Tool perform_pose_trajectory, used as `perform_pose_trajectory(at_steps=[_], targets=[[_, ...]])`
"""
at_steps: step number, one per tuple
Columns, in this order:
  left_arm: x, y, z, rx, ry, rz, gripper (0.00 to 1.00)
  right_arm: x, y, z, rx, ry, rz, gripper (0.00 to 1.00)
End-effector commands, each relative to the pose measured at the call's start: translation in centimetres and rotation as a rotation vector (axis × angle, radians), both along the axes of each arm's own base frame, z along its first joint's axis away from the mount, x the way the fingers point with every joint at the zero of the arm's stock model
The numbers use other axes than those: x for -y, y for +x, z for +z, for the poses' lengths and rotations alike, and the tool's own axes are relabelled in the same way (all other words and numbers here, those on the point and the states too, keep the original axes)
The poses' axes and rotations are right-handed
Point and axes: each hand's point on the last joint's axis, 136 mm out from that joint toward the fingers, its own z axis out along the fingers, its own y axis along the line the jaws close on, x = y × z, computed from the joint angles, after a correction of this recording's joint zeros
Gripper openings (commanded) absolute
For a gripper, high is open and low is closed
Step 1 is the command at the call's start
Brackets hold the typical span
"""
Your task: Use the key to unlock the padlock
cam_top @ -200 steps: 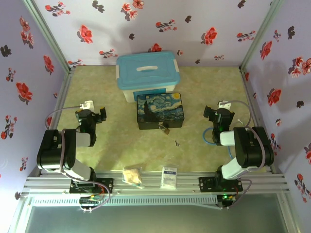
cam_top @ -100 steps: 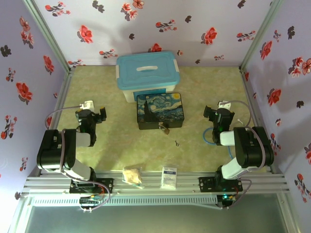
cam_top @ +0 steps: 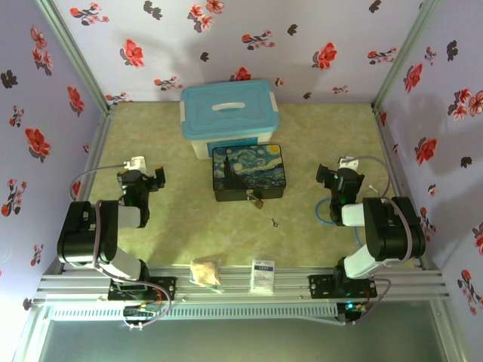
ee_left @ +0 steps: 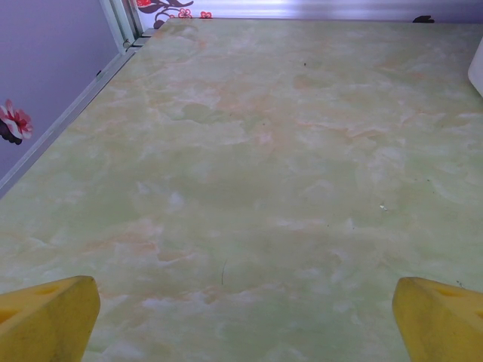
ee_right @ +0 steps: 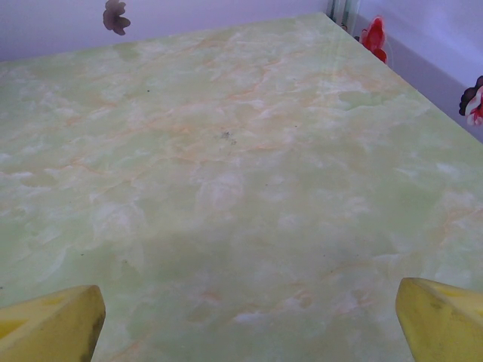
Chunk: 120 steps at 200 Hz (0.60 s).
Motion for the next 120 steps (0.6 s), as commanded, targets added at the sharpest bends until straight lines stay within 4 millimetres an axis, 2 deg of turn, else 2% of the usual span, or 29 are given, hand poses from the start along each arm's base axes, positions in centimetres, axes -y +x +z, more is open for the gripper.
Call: perform_pose_trajectory(at_steps=[1, 44, 89, 105, 120], targets=[[-0.4, 0.8, 1.2, 0.039, 0.017, 0.004, 1.00, 0.6, 0.7, 1.0, 0.035, -0.022, -0.022, 0.99], [-0.5, 0.7, 1.4, 0.045, 0.019, 0.010, 1.00, 0.0, 1.0, 1.5, 0.031, -0.017, 0.011, 0.99], [-1.5, -0.7, 5.9, 0.066, -0.006, 0.087, 1.00, -0.8, 1.5, 3.8, -0.082, 0.011, 0.047, 0.99], [-2.4, -1.4, 8.1, 0.078, -0.105, 0.179, 1.00, -0.3, 1.0, 5.2, -0.113, 0.076, -0.015, 0.99], [-2.3, -2.0, 10.0, 0.084, -0.232, 0.224, 1.00, -0.9, 0.6, 6.6, -0.103, 0.147, -0.013, 0.99]])
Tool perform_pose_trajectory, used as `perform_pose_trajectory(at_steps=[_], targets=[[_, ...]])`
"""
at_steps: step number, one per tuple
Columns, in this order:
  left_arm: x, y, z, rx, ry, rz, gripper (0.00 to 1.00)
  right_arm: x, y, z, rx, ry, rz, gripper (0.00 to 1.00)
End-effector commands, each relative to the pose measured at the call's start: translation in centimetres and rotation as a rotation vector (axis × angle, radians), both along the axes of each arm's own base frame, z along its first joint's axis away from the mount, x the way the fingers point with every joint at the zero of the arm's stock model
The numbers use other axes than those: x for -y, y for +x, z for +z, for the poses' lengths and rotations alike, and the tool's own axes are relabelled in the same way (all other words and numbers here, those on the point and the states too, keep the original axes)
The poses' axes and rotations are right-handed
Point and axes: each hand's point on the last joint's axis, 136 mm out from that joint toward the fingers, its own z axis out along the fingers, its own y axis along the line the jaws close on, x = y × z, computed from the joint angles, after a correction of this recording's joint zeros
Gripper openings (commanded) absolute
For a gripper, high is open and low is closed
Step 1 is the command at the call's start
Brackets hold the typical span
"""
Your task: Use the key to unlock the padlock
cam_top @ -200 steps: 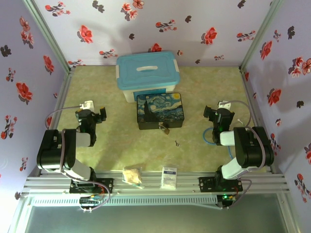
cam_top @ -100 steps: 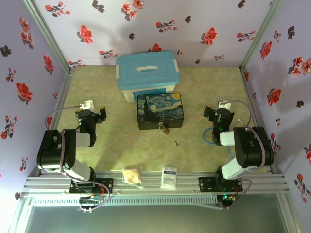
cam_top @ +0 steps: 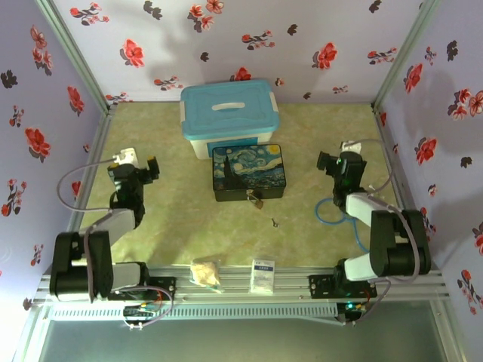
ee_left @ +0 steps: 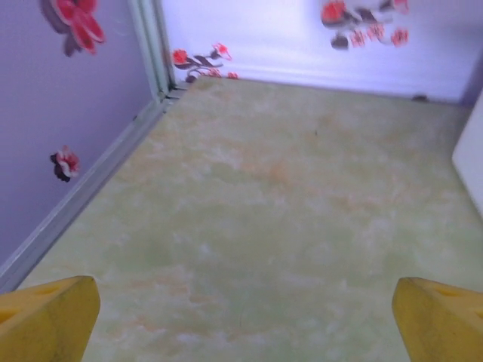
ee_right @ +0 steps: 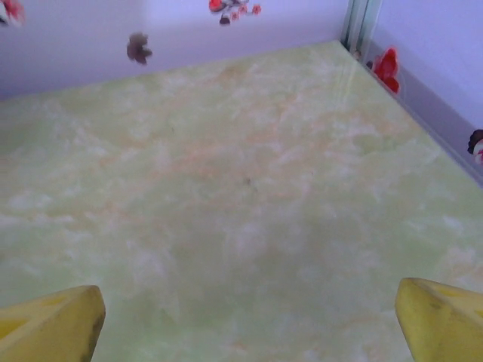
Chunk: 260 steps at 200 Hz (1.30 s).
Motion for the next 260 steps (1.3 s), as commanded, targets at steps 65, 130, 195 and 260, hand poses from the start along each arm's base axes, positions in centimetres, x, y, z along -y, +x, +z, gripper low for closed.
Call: perform_pose_trajectory(at_steps=[65, 130, 195, 260], targets=[[4.3, -2.9, 2.5, 0.086, -0.616, -0.091, 1.00, -8.4, -6.9, 3.0, -0.183, 0.463, 0.295, 0.99], [16.7, -6.6, 1.1, -0.216, -0.663, -0.358, 1.00, -14.3, -14.7, -1.5, -0.446, 0.345, 0.400, 0.91], [27.0, -9.2, -1.6, -0.404, -0.689, -0.553, 1.00, -18.5, -19.2, -6.6, -0.494, 0.304, 0.481, 0.72], [31.7, -9.2, -1.5, -0.427, -0.658, -0.626, 1.00, -21.2, -20.3, -9.1, -0.539, 0.294, 0.572, 0.45]])
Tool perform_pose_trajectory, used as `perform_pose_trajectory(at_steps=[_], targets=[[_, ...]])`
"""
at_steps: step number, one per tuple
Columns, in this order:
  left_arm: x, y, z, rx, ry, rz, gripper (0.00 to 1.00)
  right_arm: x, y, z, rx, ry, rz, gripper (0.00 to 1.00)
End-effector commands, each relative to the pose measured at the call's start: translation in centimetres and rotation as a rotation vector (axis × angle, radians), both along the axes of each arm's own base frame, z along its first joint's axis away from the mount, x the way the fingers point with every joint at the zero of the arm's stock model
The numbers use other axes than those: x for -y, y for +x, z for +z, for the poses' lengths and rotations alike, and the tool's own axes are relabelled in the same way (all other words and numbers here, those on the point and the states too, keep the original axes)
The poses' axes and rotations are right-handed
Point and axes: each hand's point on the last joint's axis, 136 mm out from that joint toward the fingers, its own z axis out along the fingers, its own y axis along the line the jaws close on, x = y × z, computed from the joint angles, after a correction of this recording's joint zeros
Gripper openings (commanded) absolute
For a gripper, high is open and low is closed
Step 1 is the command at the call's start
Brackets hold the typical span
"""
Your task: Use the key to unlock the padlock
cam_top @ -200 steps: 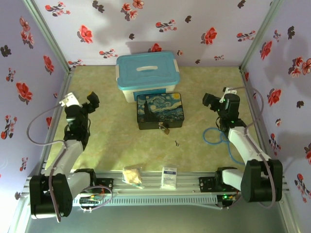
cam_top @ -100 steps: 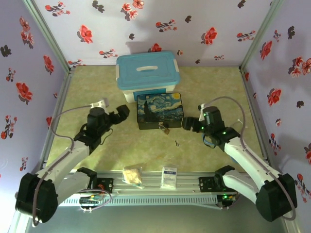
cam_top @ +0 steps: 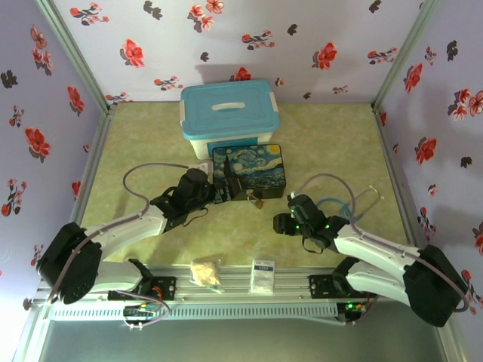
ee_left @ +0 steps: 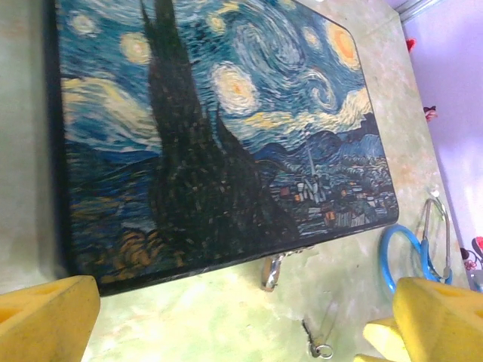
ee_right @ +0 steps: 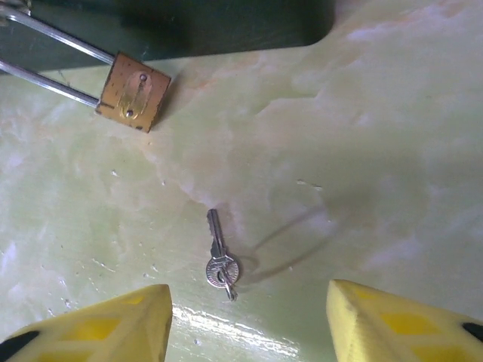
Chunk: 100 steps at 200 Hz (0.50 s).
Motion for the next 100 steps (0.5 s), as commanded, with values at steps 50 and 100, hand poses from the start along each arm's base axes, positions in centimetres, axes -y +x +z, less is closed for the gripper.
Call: perform_pose_trajectory(at_steps=[50, 100], targets=[[2.7, 0.4, 2.4, 0.070, 0.003, -0.046, 1.00, -1.2, 0.4, -1.3, 0.014, -0.028, 0.028, 0.37], [2.3, 0.1, 2.1, 0.066, -0.013, -0.033, 1.00, -1.9, 0.2, -2.1, 0.006, -0.080, 0.067, 0.31]])
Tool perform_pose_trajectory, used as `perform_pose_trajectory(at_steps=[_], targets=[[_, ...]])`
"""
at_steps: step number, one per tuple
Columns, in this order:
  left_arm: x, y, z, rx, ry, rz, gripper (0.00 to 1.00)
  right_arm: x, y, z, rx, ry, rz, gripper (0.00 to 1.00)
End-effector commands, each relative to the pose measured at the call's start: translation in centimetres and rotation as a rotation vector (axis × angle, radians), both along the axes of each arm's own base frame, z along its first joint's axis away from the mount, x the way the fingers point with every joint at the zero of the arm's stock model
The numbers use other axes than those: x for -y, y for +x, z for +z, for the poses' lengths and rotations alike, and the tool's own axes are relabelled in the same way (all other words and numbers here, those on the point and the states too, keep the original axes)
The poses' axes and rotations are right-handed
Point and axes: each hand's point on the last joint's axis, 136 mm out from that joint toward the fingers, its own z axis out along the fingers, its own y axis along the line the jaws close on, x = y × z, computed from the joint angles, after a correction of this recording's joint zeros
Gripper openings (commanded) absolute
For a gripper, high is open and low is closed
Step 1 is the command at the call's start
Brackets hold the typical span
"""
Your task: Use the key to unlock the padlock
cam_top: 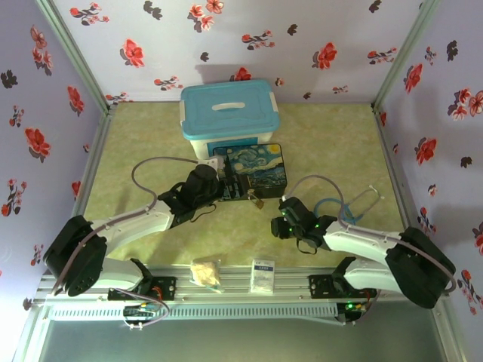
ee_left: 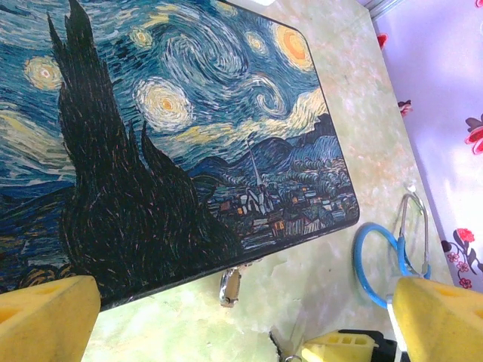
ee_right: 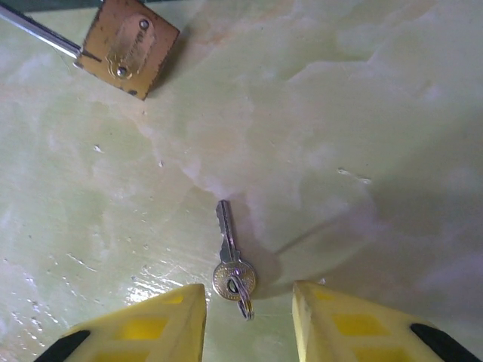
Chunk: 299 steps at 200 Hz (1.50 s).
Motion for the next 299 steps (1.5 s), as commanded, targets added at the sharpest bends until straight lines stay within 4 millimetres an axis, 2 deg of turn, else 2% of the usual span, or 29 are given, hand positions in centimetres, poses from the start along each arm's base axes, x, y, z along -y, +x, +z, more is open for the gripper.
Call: perform_pose_trajectory(at_steps=[1, 76, 99, 119, 156, 196, 213, 243, 266, 299], targets=[[-0.4, 0.0, 0.4, 0.024, -0.006, 0.016, 1.00, -0.6, 0.6, 0.3, 0.032, -0.022, 0.014, 0.31], [-1.5, -0.2, -0.5, 0.025, 0.021, 0.051, 1.00, -1.1, 0.0, -1.5, 0.015, -0.102, 0.042, 0.26], [-2.0, -0.1, -0.9, 0.023, 0.032, 0.069, 1.00, -1.1, -0.3, -2.5, -0.017, -0.117, 0.048, 0.17], [-2.3, -0.2, -0.9, 0.029, 0.039, 0.073, 1.00, -1.4, -0.7, -3.0, -0.044, -0.102, 0.057, 0.00], [-3.0, 0.0, -0.3, 0.057, 0.072, 0.081, 1.00, -1.2, -0.3, -2.3, -0.029, -0.066, 0.044, 0.00], [-2.6, -0.5, 0.0, 0.044, 0.027, 0.071, 0.99, -2.9, 0.2, 0.4, 0.028, 0.050, 0.100, 0.00], [-3.8, -0.6, 0.2, 0.040, -0.018, 0.148, 0.96, -3.8, 0.6, 2.2, 0.065, 0.101, 0.121, 0.00], [-4.6, -1.0, 2.8, 0.100, -0.181, 0.192, 0.96, -5.4, 1.7, 5.8, 0.147, 0.210, 0.118, 0.00], [-4.0, -1.3, 3.1, 0.048, -0.250, 0.180, 0.97, -6.9, 2.3, 9.3, 0.222, 0.320, 0.131, 0.00], [-1.8, -1.5, 4.3, -0.025, -0.457, 0.140, 0.88, -7.4, 3.7, 14.2, 0.350, 0.426, 0.095, 0.00]])
